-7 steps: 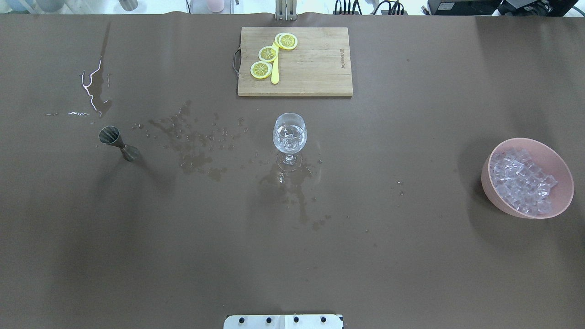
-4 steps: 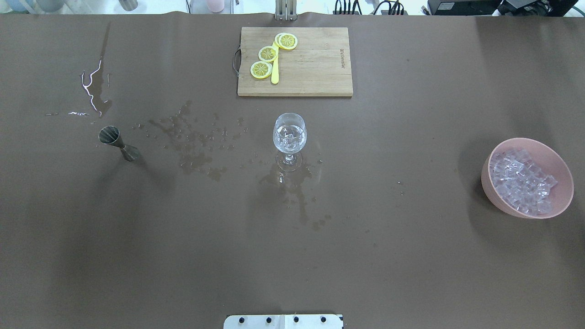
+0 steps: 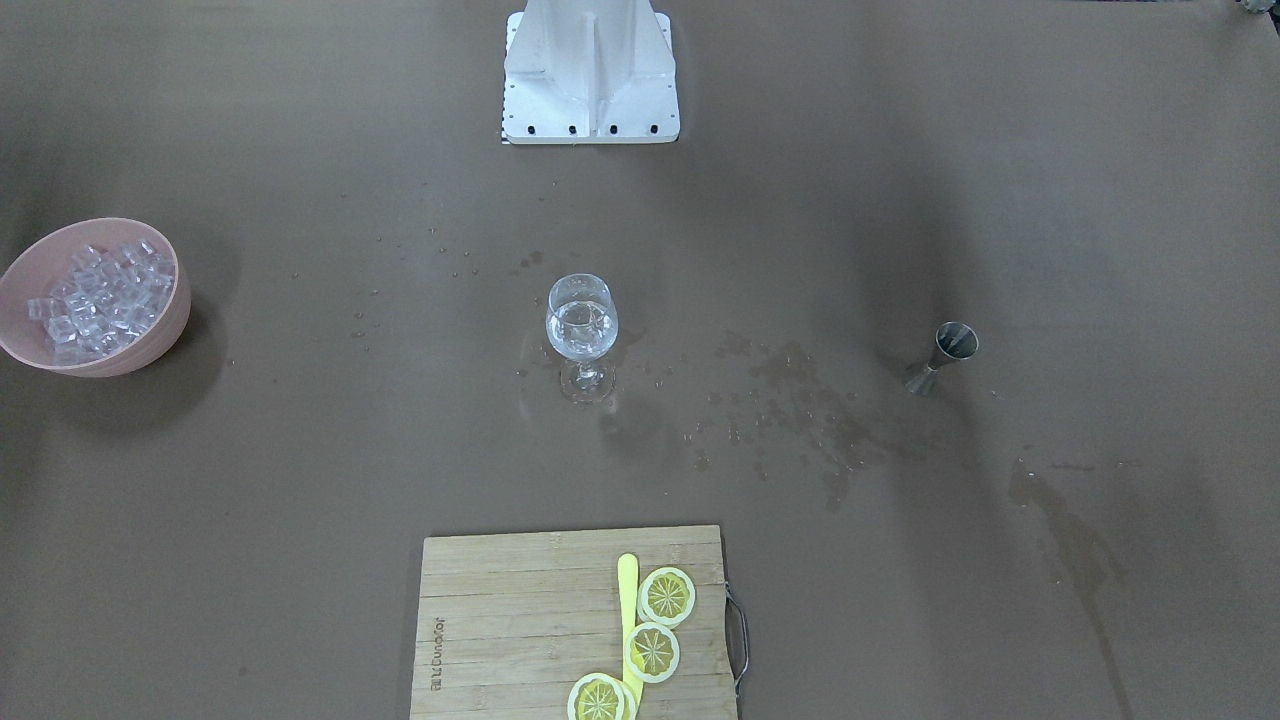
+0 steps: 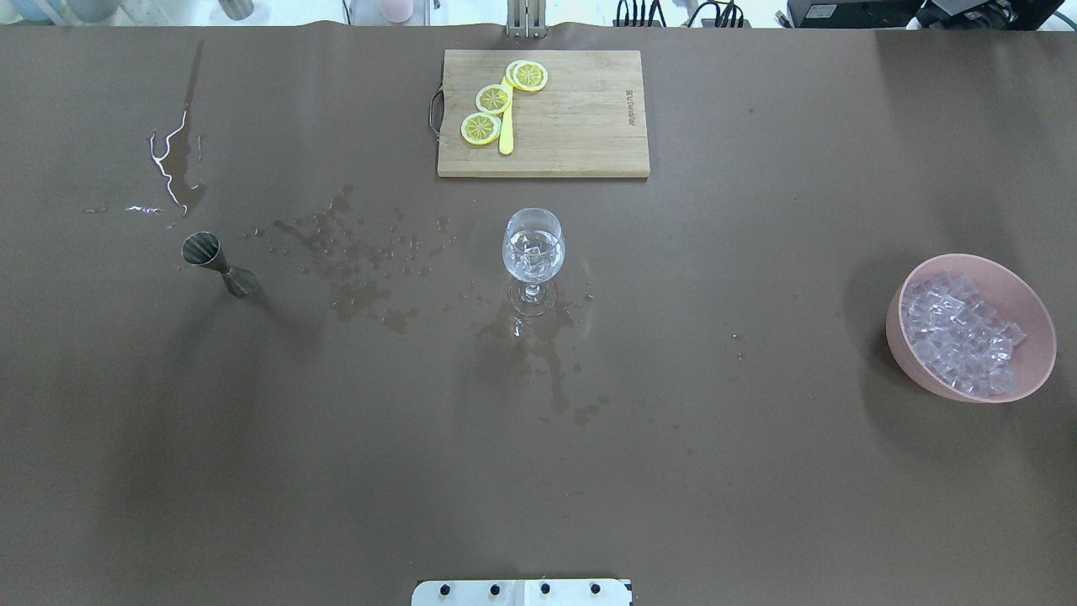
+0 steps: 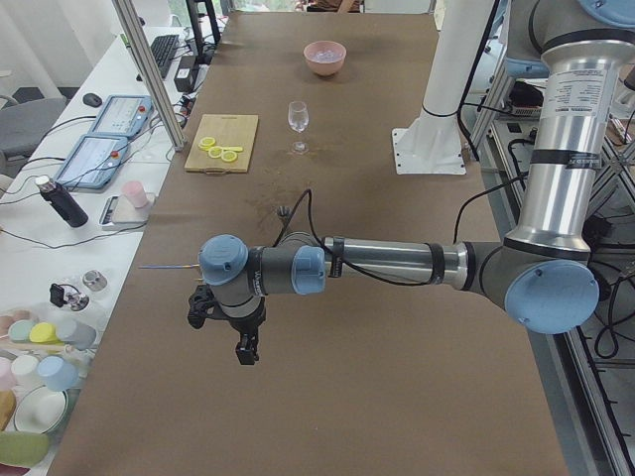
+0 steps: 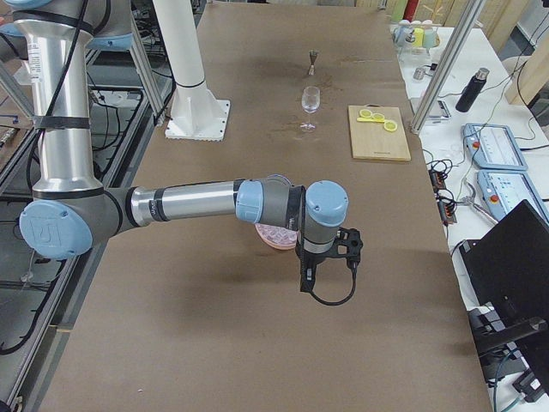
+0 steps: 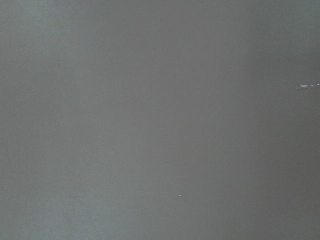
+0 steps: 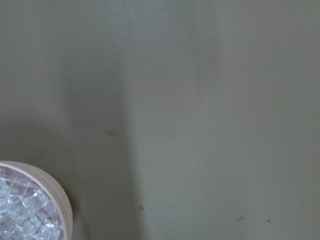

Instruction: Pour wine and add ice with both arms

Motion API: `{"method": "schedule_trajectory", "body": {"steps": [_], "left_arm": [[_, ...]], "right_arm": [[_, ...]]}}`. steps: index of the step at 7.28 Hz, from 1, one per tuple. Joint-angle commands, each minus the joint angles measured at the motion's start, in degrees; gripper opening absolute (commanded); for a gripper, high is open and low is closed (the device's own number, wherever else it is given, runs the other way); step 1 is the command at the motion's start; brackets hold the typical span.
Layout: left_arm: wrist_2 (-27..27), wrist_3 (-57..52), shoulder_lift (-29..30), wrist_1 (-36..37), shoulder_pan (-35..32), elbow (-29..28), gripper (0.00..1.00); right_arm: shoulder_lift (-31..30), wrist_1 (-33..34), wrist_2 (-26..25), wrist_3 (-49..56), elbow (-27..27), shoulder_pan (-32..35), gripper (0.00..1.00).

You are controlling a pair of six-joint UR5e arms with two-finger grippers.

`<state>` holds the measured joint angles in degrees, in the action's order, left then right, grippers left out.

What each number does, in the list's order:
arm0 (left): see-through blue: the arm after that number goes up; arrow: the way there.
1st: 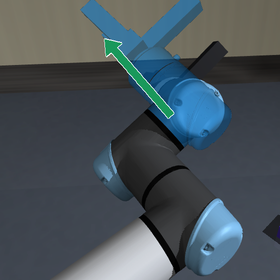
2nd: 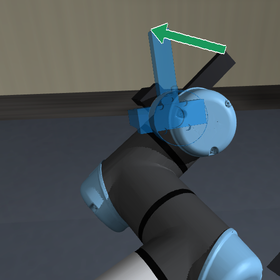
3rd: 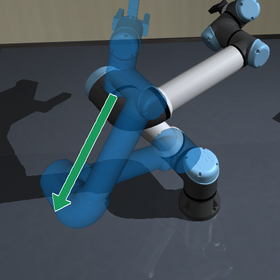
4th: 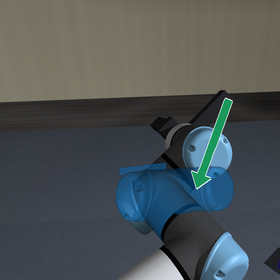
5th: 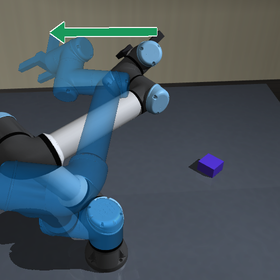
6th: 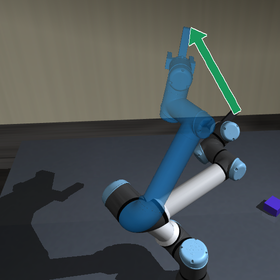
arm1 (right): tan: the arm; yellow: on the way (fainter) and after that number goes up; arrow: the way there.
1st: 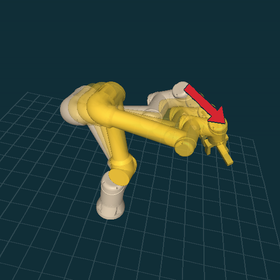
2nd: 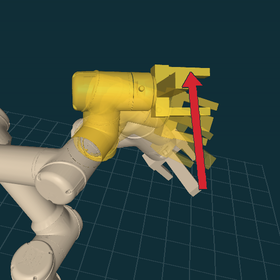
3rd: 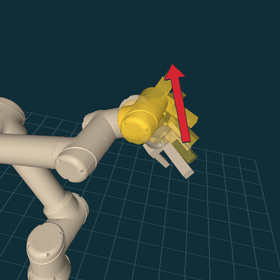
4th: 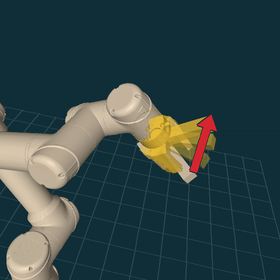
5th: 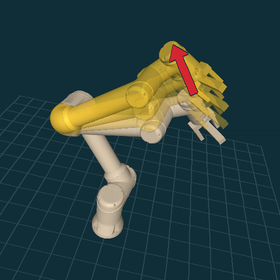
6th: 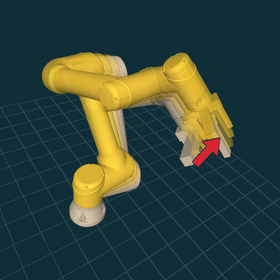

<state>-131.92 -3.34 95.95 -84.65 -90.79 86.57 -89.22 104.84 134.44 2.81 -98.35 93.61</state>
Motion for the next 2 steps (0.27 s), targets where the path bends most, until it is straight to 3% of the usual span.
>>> {"method": "schedule_trajectory", "body": {"steps": [1,2], "left_arm": [[0.0,0.0,0.03,0.01,0.0,0.0,0.98],[0.0,0.0,0.03,0.01,0.0,0.0,0.98]], "right_arm": [[-0.16,0.01,-0.05,0.0,-0.09,-0.01,1.0],[-0.16,0.01,-0.05,0.0,-0.09,-0.01,1.0]]}}
